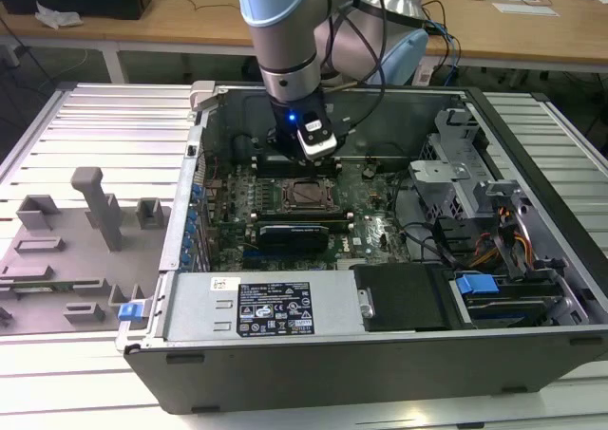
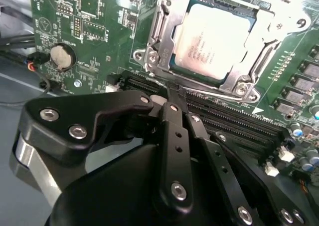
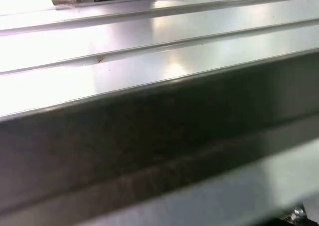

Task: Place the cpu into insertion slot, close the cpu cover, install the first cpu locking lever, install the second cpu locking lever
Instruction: 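Install the first cpu locking lever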

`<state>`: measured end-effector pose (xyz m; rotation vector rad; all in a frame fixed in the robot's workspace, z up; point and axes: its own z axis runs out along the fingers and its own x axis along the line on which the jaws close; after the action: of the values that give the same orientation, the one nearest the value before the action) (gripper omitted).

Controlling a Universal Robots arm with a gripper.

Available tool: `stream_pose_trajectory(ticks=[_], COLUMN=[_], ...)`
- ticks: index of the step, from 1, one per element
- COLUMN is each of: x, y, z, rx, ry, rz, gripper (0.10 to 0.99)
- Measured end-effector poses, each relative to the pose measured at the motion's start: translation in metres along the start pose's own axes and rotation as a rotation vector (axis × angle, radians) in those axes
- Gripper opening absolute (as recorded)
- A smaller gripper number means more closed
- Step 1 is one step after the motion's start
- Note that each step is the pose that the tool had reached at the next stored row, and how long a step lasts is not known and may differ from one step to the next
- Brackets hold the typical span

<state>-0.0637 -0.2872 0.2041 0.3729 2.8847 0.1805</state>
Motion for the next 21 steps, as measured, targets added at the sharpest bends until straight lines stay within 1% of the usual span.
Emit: stream_pose_trajectory(ticks=[2,9,21], x=[-0.0003,0.0003,0.0021], y=[0.0002,0.0015,0.0003], z=[-0.0017,-0.0007,0.0065], rx=[0.000,0.001,0.007], ry=[0.0001,-0.0004,-0.0038], rz=[0.000,0.003,0.017], gripper=[0.106,0.106,0.106])
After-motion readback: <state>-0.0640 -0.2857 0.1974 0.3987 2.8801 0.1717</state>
